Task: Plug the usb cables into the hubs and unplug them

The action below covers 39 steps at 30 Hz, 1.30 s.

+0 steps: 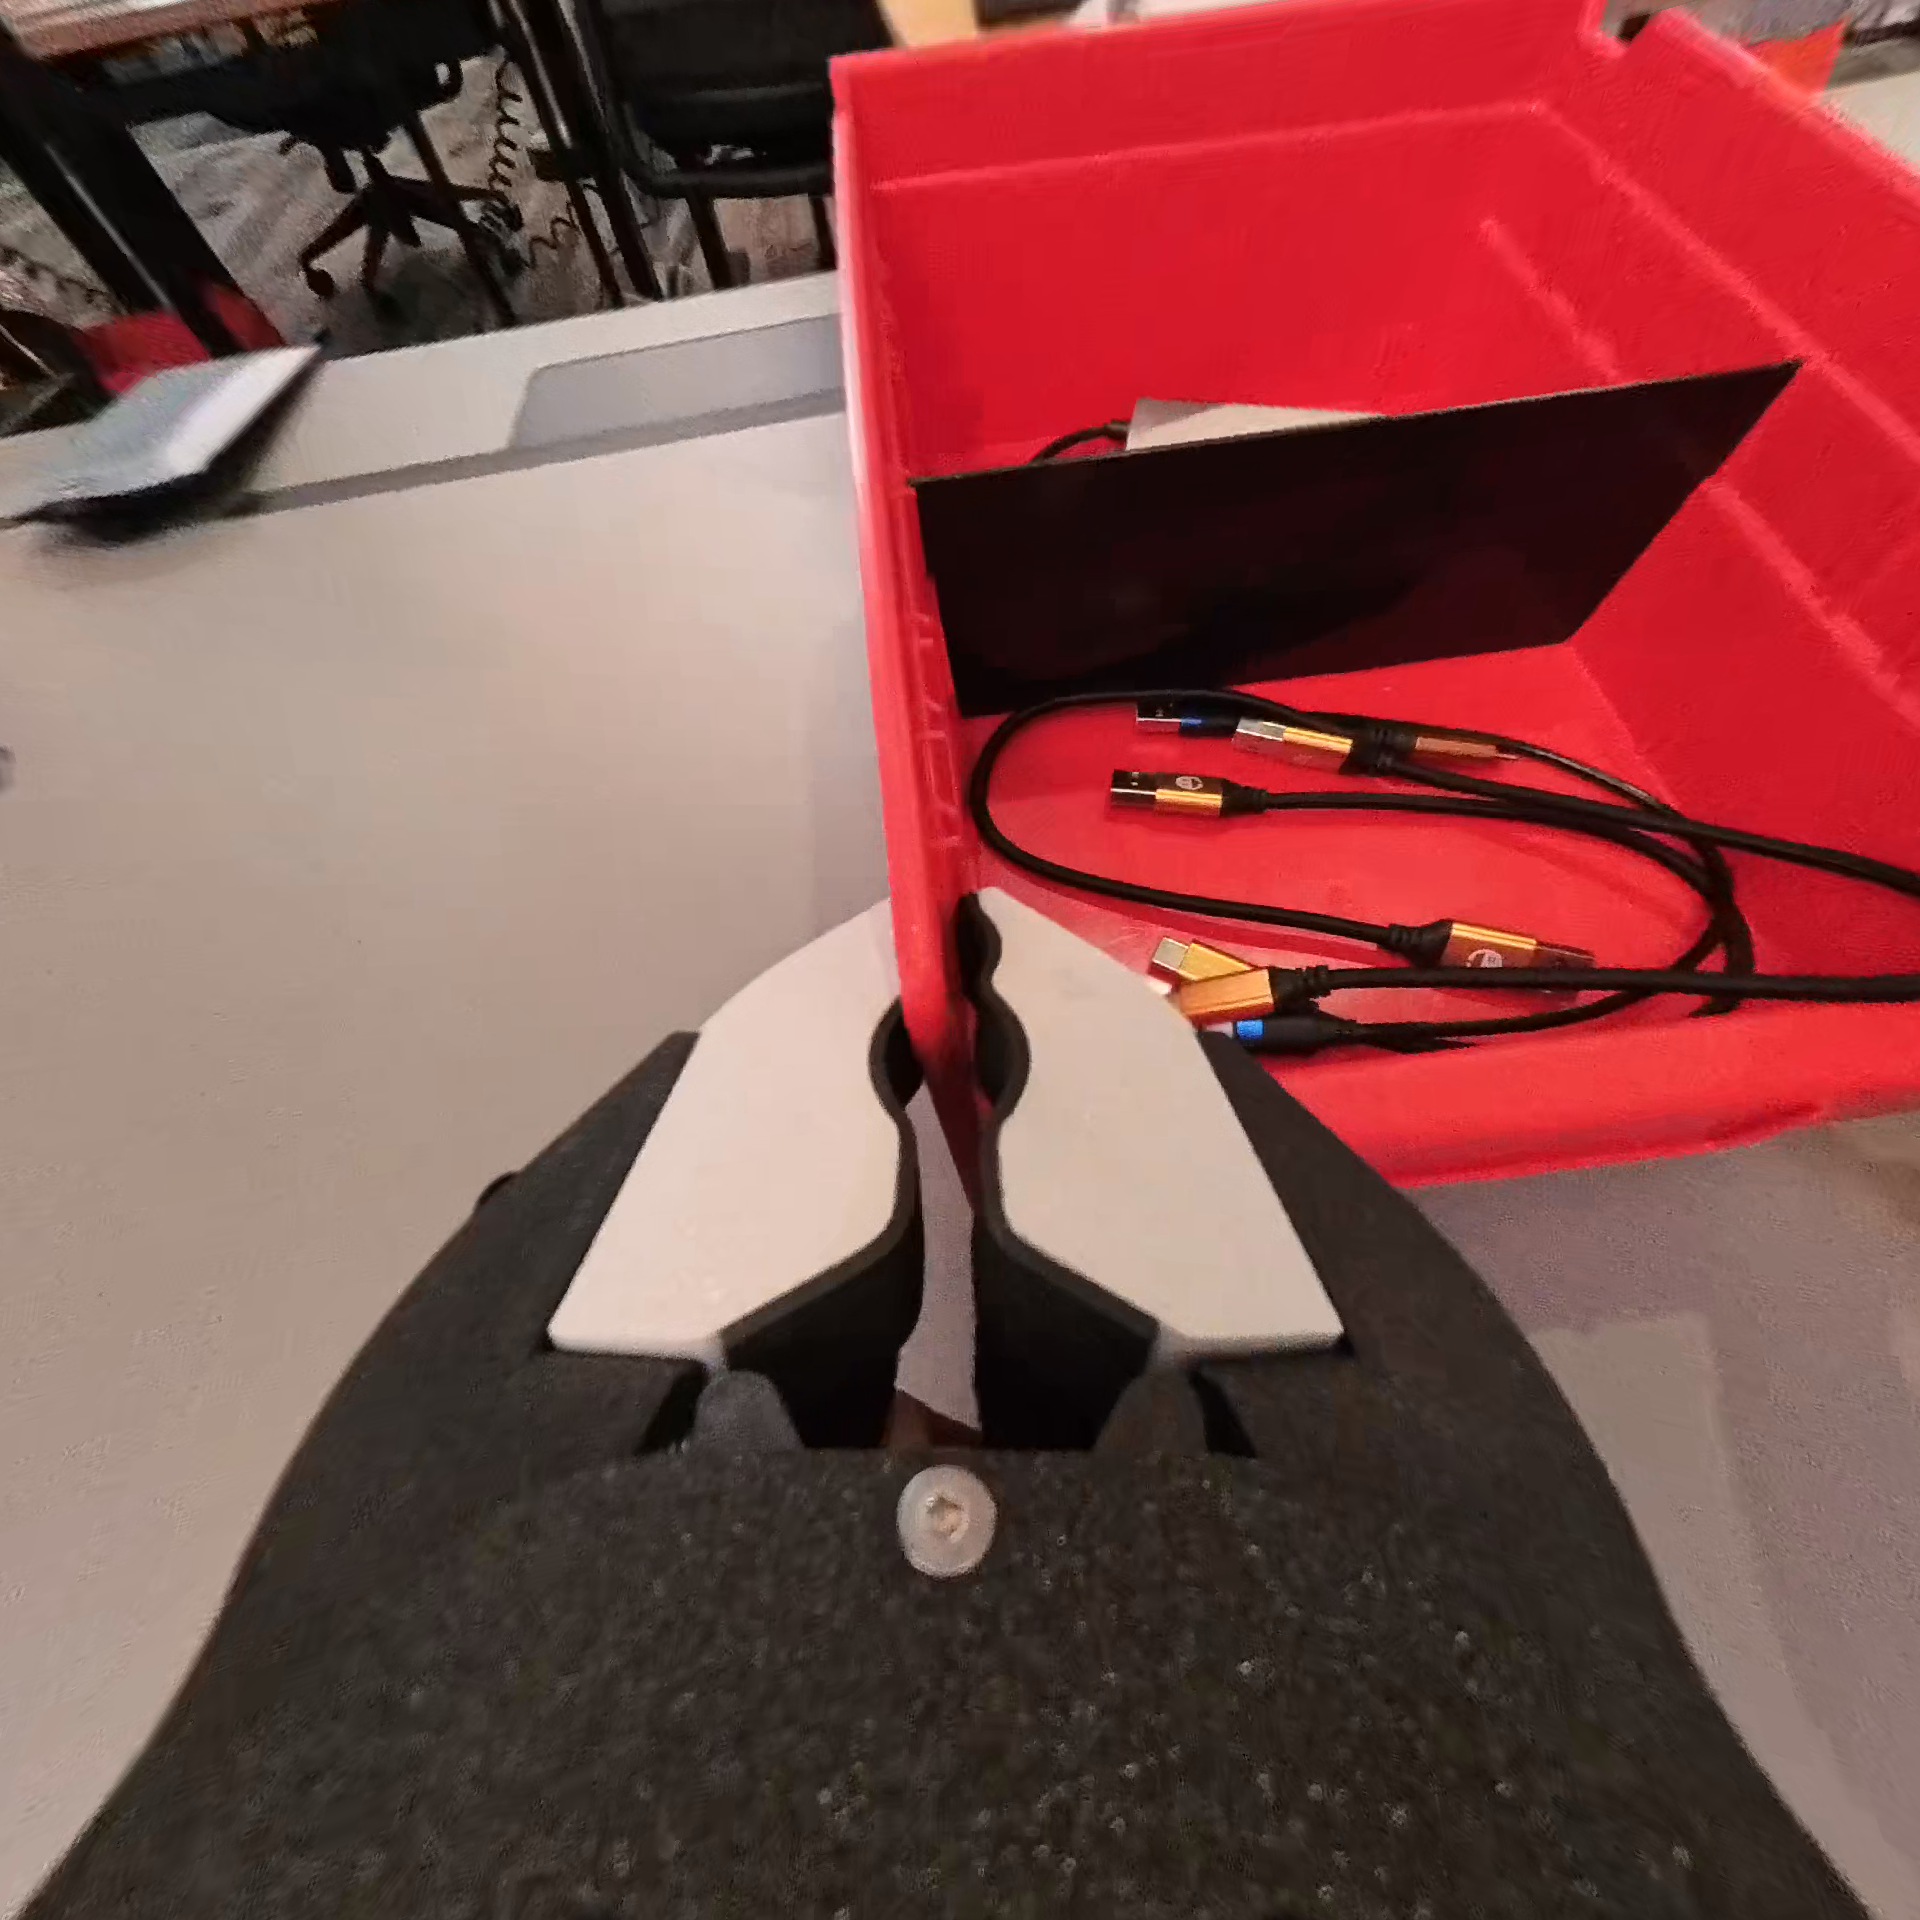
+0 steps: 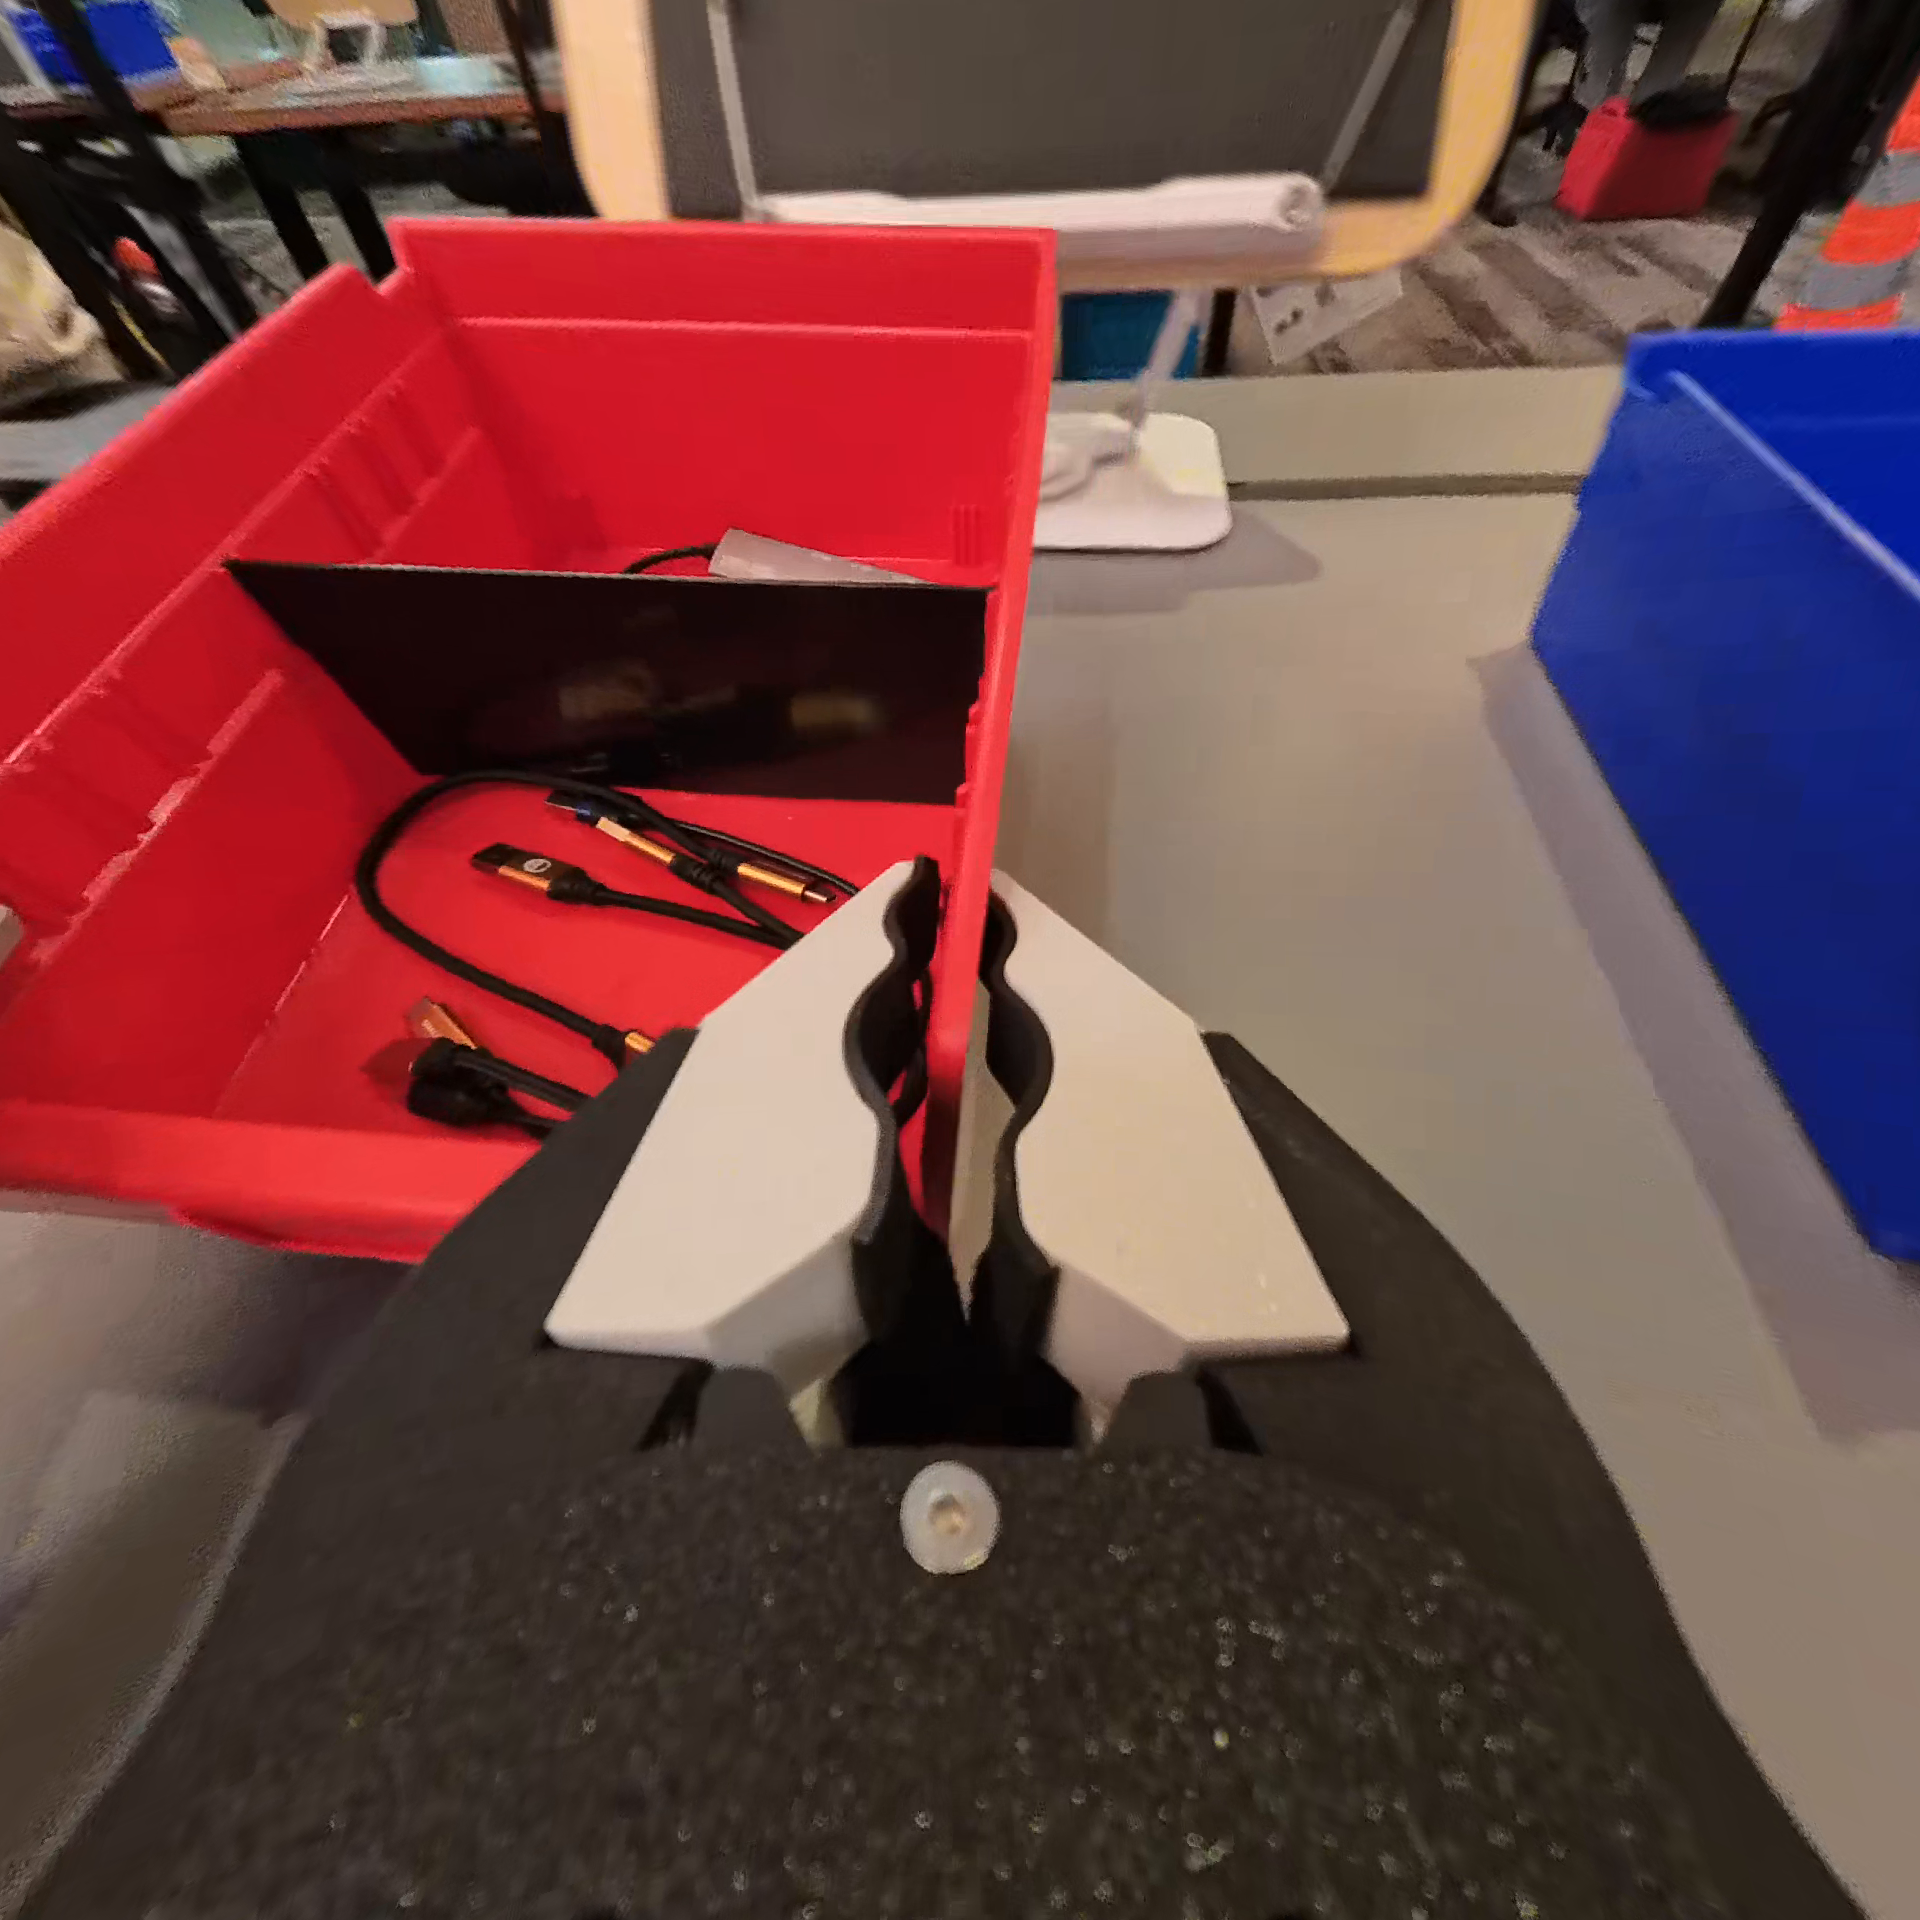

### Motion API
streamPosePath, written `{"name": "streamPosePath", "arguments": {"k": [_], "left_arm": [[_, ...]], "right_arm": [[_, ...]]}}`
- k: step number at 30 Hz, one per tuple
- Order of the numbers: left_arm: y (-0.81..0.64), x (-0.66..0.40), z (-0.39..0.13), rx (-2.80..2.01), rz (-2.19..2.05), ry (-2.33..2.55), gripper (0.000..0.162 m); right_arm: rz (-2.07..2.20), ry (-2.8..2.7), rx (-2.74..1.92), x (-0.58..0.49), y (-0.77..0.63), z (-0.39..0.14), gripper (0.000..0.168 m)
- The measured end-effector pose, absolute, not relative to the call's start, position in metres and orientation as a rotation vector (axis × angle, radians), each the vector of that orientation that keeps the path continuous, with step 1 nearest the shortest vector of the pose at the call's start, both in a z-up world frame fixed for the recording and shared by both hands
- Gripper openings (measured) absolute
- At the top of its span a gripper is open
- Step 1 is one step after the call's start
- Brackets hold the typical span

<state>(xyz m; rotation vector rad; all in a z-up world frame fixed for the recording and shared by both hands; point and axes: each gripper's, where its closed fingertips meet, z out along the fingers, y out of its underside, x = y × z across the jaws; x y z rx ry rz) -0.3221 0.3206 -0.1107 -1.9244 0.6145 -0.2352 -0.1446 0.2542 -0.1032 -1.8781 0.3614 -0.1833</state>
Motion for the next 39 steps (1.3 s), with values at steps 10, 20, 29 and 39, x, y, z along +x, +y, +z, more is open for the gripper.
{"name": "streamPosePath", "arguments": {"k": [10, 20, 29, 39], "left_arm": [[0.377, -0.471, -0.108, -1.945, -0.295, 0.536, 0.003], [0.399, -0.499, -0.119, -1.984, -0.354, 0.433, 0.006], [0.377, -0.529, -0.057, -1.731, -0.492, 0.112, 0.024], [0.296, -0.483, -0.092, -1.86, -0.445, 0.273, 0.021]], "right_arm": [[-0.101, 0.167, -1.953, -0.292, 0.327, -0.108, 0.007], [0.261, -0.067, -2.031, -0.327, 0.334, -0.124, 0.028], [0.252, -0.363, -1.856, -0.201, 0.231, -0.081, 0.039], [-0.095, 0.369, -1.676, 0.1, 0.086, -0.093, 0.037]]}}
